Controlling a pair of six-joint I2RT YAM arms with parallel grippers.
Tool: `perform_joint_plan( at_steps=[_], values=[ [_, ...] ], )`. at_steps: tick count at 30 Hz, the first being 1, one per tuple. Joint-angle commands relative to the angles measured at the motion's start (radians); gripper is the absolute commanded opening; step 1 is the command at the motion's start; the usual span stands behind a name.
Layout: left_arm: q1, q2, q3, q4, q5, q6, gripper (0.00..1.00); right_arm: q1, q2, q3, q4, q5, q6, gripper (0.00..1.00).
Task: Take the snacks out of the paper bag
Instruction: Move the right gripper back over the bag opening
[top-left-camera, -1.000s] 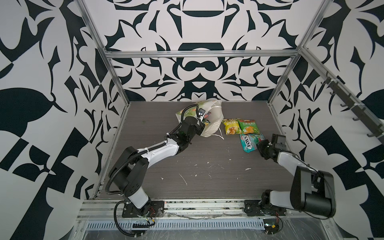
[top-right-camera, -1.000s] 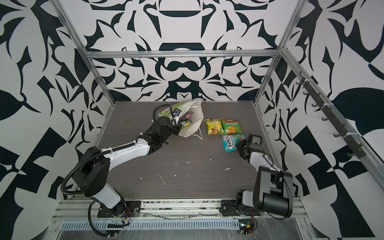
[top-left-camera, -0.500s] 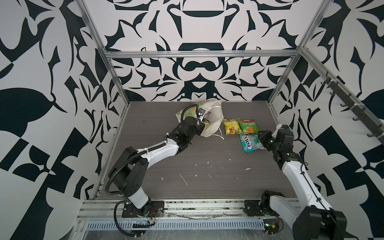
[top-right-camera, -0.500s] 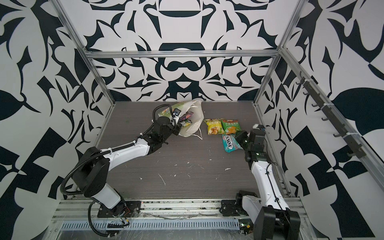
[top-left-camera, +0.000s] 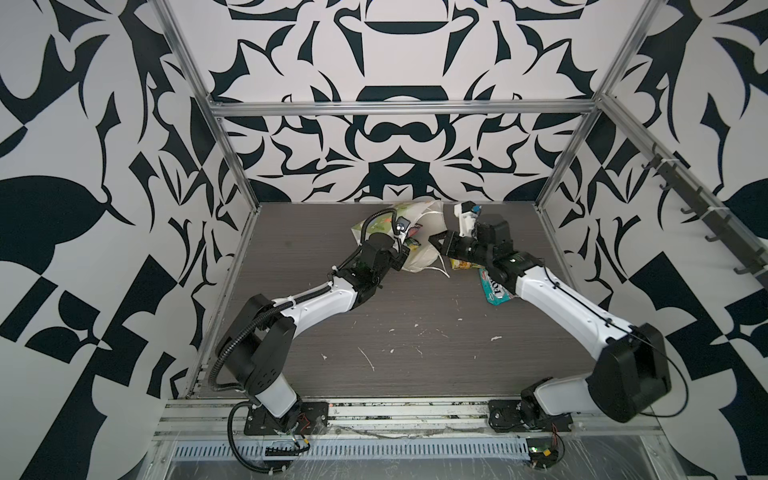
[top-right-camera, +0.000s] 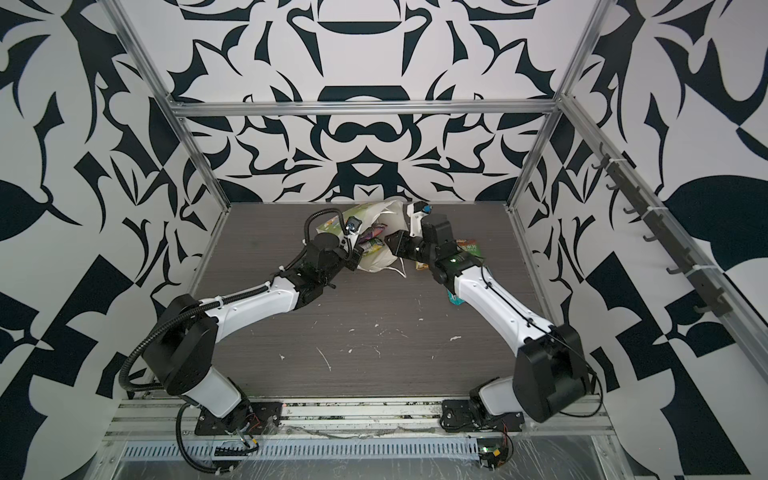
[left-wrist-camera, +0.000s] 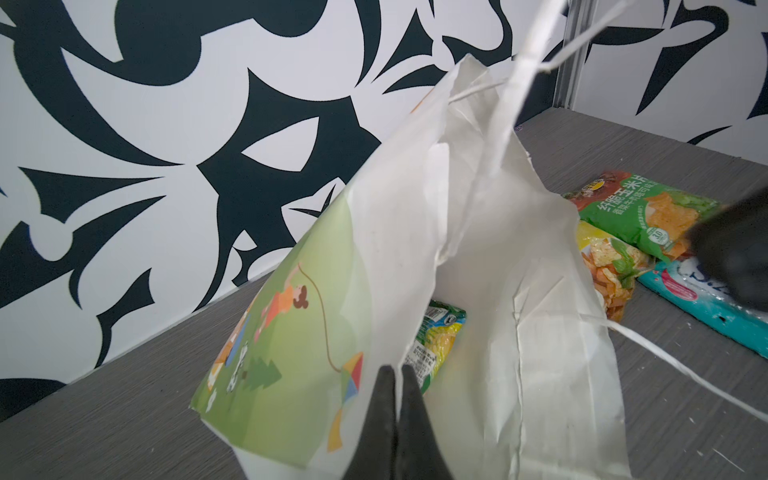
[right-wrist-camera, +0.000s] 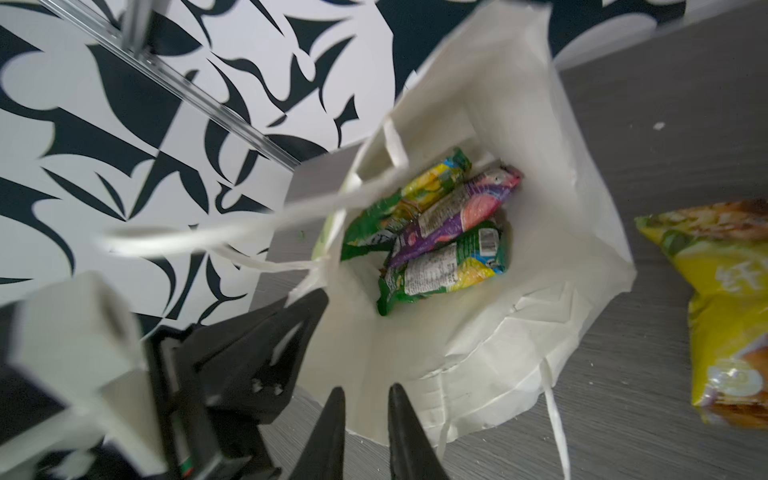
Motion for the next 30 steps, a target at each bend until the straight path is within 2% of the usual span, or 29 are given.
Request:
perform_joint_plan(
  at_steps=[1,11,19,24,30],
  values=[
    [0.004,-0.023,-0.019,0.025,0.016,-0.016,0.0,0.014,0.023,0.015,0.075,0.037,0.052,0.23],
    [0.004,-0.029,-0.024,0.024,0.035,-0.029,0.0,0.022,0.133,-0.08,0.257,0.102,0.093,0.22],
    [0.004,-0.016,-0.048,0.056,0.078,-0.03,0.0,0.028,0.228,-0.096,0.288,0.087,0.104,0.21],
    [0.004,-0.004,-0.041,0.059,0.106,-0.024,0.0,0.03,0.295,-0.043,0.223,0.08,0.148,0.28],
    [0.004,0.009,-0.037,0.069,0.146,-0.023,0.0,0.03,0.357,-0.042,0.289,0.056,0.224,0.32]
  ],
)
